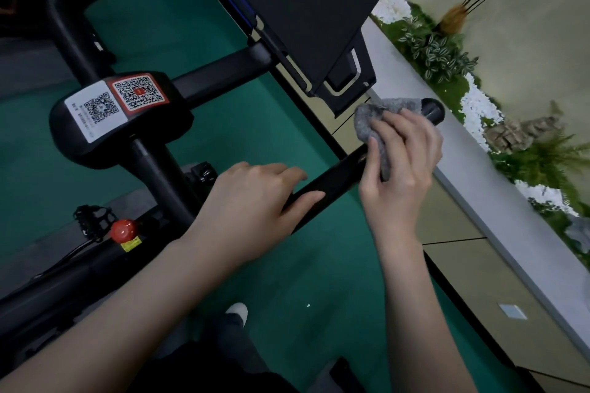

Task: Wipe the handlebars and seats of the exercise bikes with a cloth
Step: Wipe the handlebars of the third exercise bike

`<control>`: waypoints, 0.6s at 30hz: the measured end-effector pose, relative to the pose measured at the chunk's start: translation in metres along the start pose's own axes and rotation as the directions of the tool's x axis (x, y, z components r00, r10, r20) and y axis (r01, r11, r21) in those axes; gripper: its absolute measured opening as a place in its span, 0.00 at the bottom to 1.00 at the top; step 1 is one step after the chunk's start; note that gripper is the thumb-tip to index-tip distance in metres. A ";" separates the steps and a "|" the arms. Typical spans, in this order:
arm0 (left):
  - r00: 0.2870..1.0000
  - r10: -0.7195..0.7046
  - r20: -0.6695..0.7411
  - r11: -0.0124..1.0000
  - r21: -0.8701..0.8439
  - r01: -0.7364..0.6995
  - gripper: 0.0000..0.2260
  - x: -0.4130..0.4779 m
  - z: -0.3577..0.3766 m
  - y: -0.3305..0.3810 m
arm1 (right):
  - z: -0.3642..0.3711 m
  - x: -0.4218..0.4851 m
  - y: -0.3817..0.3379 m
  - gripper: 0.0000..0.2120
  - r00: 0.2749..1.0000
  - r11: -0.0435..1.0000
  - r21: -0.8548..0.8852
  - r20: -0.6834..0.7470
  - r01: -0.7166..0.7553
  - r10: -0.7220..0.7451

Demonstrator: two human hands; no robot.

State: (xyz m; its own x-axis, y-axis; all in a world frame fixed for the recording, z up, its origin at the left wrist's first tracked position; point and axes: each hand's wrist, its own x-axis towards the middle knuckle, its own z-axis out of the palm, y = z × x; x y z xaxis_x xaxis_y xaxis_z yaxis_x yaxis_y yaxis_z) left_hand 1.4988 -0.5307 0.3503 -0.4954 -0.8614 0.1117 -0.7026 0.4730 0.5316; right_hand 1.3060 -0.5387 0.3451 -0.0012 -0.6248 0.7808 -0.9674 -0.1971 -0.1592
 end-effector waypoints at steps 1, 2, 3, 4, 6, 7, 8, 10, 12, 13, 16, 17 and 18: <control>1.000 0.002 -0.003 1.000 -0.003 -0.002 0.25 0.000 0.000 0.000 | 0.000 -0.003 -0.002 0.08 1.000 1.000 0.024 -0.008 -0.004 0.004; 1.000 0.006 -0.006 1.000 -0.002 -0.006 0.25 0.001 0.000 0.001 | 0.001 -0.008 -0.005 0.07 1.000 0.999 0.051 -0.009 -0.007 0.008; 1.000 0.010 -0.008 1.000 0.001 -0.010 0.26 0.002 0.000 0.001 | 0.000 -0.013 -0.008 0.07 1.000 0.997 0.075 -0.006 -0.008 0.008; 1.000 0.015 -0.009 1.000 0.005 -0.015 0.26 0.003 0.000 0.002 | 0.000 -0.016 -0.009 0.07 1.000 0.996 0.091 -0.003 -0.006 0.006; 1.000 0.027 -0.010 1.000 0.015 -0.027 0.25 0.006 0.001 0.004 | -0.001 -0.011 -0.004 0.07 1.000 0.995 0.095 -0.017 0.000 0.001; 0.999 0.033 -0.005 0.999 0.021 -0.033 0.24 0.008 0.001 0.004 | -0.002 -0.006 0.000 0.07 0.999 0.997 0.082 -0.039 0.001 0.002; 0.999 0.036 0.000 0.999 0.025 -0.036 0.24 0.009 0.002 0.005 | -0.002 0.000 0.005 0.07 0.998 0.998 0.068 -0.068 -0.005 0.010; 0.999 0.032 0.011 0.999 0.023 -0.032 0.25 0.010 0.003 0.005 | 0.000 0.007 0.009 0.08 0.990 0.997 0.064 -0.127 -0.046 0.054; 0.999 0.030 0.013 0.999 0.013 -0.030 0.25 0.012 0.003 0.006 | 0.003 0.003 0.002 0.08 0.978 0.989 0.098 -0.169 -0.108 0.123; 0.999 0.031 0.012 1.000 0.005 -0.031 0.25 0.013 0.004 0.007 | 0.004 -0.003 -0.003 0.08 0.971 0.984 0.117 -0.181 -0.133 0.153; 0.999 0.031 0.017 0.999 -0.013 -0.030 0.23 0.016 0.005 0.010 | 0.006 -0.023 -0.014 0.09 0.956 0.970 0.148 -0.197 -0.191 0.218; 0.999 0.027 0.020 1.000 -0.011 -0.027 0.23 0.017 0.006 0.011 | 0.005 -0.026 -0.015 0.09 0.951 0.967 0.155 -0.203 -0.204 0.233; 0.999 0.025 0.024 1.000 -0.003 -0.025 0.23 0.018 0.007 0.012 | 0.005 -0.027 -0.014 0.09 0.945 0.963 0.165 -0.215 -0.214 0.246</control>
State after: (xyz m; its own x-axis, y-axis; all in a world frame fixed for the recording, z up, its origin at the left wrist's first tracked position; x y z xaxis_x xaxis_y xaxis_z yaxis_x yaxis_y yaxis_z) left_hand 1.4781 -0.5397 0.3530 -0.5250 -0.8447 0.1044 -0.6887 0.4937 0.5311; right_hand 1.3209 -0.5233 0.3231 -0.2940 -0.4767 0.8285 -0.8896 -0.1806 -0.4196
